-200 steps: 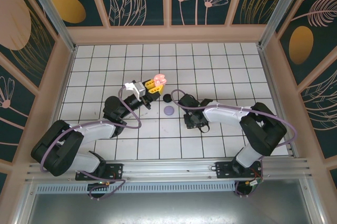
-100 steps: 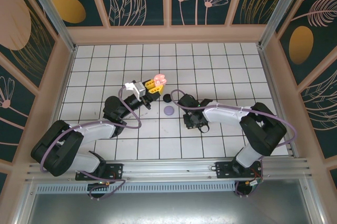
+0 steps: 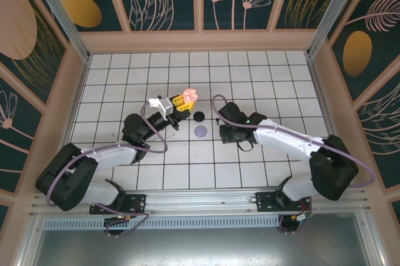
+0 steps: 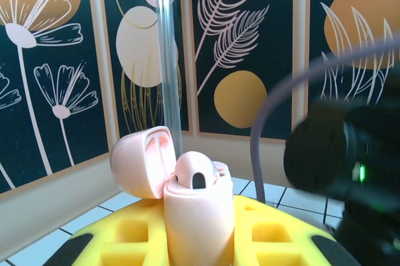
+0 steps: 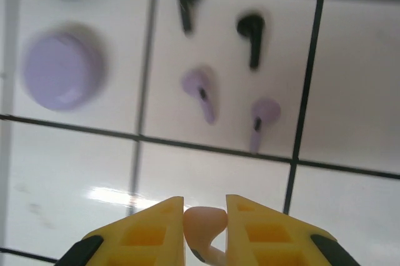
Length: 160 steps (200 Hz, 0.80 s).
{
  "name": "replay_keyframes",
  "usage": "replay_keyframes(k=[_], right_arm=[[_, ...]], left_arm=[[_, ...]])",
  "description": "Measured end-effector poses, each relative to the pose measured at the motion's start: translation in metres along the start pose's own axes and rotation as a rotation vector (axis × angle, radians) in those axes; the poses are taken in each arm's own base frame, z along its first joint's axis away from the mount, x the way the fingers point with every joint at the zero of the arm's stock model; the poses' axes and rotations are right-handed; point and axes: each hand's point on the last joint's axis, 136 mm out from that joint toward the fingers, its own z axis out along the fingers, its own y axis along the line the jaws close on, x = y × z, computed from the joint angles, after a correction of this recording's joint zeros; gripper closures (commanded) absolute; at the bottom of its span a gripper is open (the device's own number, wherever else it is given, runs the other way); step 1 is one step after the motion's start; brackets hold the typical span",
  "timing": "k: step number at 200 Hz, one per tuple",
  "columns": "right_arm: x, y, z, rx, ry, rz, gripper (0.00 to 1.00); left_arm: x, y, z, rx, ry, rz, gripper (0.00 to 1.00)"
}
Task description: Insert wireless bluetooth earbuds into charging case
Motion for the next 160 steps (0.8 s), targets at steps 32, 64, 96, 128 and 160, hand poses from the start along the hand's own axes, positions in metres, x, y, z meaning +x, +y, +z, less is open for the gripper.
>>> replay_keyframes(k=[32,64,96,128,160], right_arm=[[-0.067,0.032,-0.060,-0.131,-0.192,0.037,0.82],[-0.125,0.061,-0.130,-0.261,-0.381,0.040,0.82],[-0.161,0.085,-0.186,-0.388,-0.526,0.026,0.82],[-0.174,0.102,-0.210,-0.486,-0.597,0.013,0.82],[-0.175,0.119,-0.222,-0.574,-0.644,-0.008,0.82]], left_arm=[[-0.002,-0.001,0.003,0.011,0.001,0.012,1.00],[-0.006,0.000,0.005,0.014,-0.006,0.020,1.00],[-0.007,0.000,0.006,0.015,-0.007,0.020,1.00],[-0.009,0.000,0.008,0.016,-0.009,0.021,1.00],[-0.011,0.000,0.009,0.017,-0.014,0.023,1.00]])
